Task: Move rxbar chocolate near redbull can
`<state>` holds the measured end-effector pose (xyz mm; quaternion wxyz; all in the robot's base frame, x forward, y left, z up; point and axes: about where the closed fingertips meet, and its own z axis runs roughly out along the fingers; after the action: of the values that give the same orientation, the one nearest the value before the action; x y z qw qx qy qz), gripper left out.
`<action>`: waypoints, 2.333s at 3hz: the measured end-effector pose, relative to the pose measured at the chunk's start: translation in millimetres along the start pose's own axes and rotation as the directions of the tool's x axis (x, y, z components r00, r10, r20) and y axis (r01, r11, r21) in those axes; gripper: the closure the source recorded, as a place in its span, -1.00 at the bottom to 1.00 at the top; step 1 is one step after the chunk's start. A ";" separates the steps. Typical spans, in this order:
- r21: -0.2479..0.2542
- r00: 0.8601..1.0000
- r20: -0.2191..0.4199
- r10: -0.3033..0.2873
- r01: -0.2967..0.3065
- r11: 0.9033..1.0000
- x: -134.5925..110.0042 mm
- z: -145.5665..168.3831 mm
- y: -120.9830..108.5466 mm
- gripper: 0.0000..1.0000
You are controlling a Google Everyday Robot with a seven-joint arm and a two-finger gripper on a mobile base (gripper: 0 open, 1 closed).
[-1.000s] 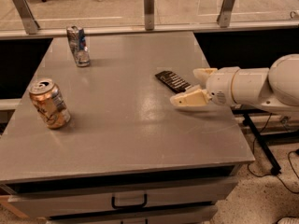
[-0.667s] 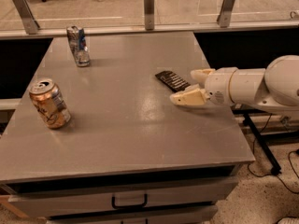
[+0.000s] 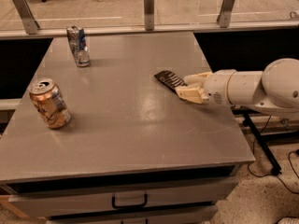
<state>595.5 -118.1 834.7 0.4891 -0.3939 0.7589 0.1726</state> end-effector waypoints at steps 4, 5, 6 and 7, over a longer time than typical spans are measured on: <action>-0.001 1.000 -0.002 0.001 -0.001 1.000 0.8 0.4 1.0 -0.08; -0.008 1.000 0.000 -0.006 0.006 1.000 -0.1 1.8 1.2 -0.76; -0.013 1.000 0.003 -0.014 0.014 1.000 -1.6 3.7 1.6 -0.56; -0.011 1.000 0.010 -0.006 0.006 1.000 -2.0 4.9 0.3 -0.46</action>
Offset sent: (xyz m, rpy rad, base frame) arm -0.0006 -0.0019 -0.0042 -0.0223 0.0012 0.0022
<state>598.7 -113.9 834.1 0.4911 -0.3982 0.7542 0.1772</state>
